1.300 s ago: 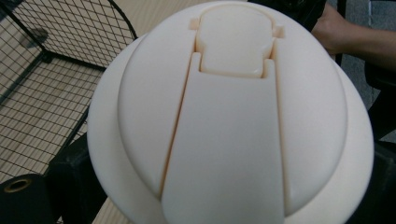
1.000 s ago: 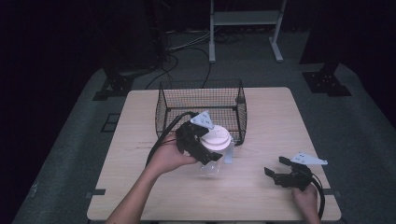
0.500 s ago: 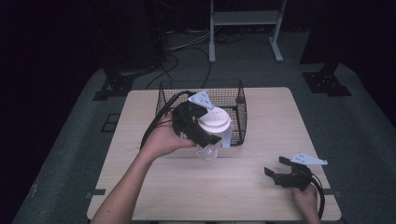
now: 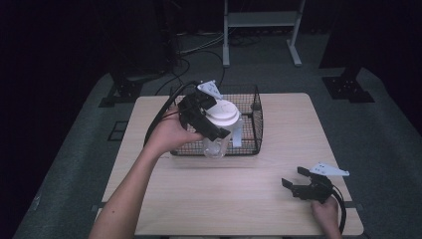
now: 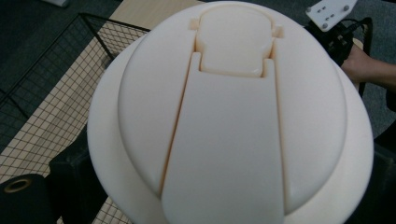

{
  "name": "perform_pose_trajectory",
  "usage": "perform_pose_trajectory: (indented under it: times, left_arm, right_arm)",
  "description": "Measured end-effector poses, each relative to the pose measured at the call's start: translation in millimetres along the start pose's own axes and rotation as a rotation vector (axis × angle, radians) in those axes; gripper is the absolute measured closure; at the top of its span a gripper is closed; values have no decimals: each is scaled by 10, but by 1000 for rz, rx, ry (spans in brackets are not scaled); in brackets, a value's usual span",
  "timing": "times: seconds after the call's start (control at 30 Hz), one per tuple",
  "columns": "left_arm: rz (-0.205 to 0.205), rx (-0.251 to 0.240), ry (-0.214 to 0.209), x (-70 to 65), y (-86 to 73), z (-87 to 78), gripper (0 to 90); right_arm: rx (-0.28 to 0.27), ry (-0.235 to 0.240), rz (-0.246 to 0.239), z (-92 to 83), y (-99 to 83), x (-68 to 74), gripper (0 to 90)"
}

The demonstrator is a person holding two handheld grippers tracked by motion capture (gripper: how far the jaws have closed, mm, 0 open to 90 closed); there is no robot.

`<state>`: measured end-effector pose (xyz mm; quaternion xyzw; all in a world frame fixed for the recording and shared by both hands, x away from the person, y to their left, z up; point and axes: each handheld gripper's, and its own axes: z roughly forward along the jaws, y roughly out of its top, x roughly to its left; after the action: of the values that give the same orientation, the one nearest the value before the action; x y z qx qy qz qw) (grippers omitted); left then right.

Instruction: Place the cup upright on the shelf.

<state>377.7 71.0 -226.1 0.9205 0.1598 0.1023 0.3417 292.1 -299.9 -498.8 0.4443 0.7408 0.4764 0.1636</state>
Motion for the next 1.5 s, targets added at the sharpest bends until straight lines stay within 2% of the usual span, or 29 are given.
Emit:
perform_pose_trajectory:
  times: [0.03,0.13,0.17,0.2,0.3,0.37,0.57,0.7,0.87,0.9,1.0,1.03,1.13,1.3,1.5]
  left_arm:
    - [0,0,0,0,0,0,59]
    - [-12,11,22,122,63,-34,59]
    - [-12,11,22,122,63,-34,59]
    - [-19,16,33,189,95,-40,59]
    - [-25,17,45,255,129,-39,59]
    - [-33,16,49,340,168,-19,59]
    - [-53,31,52,475,201,55,59]
    - [-78,30,60,579,199,110,59]
    - [-122,30,62,772,165,198,59]
    - [-122,30,62,772,165,198,59]
    - [-160,34,71,906,122,272,59]
    - [-160,34,71,906,122,272,59]
    - [-190,34,78,1038,79,339,59]
    - [-220,31,96,1159,41,390,59]
    - [-256,55,112,1294,-19,486,59]
  right_arm:
    - [0,0,0,0,0,0,129]
    - [-1,-1,0,0,0,0,129]
    - [-1,-1,0,-1,0,0,129]
    - [-1,0,-1,-1,0,0,129]
    - [-2,0,0,-1,0,-1,129]
    - [-3,1,3,-2,1,-5,129]
    - [-7,0,9,-5,1,-11,129]
    - [-12,1,11,-4,3,-17,129]
    - [-16,2,14,-6,6,-31,129]
    - [-16,2,14,-6,6,-31,129]
    - [-16,6,17,-5,8,-28,129]
    - [-16,6,17,-5,8,-28,129]
    - [-17,7,21,-9,8,-29,129]
    - [-18,6,23,-10,7,-35,129]
    - [-18,6,27,-8,8,-31,129]
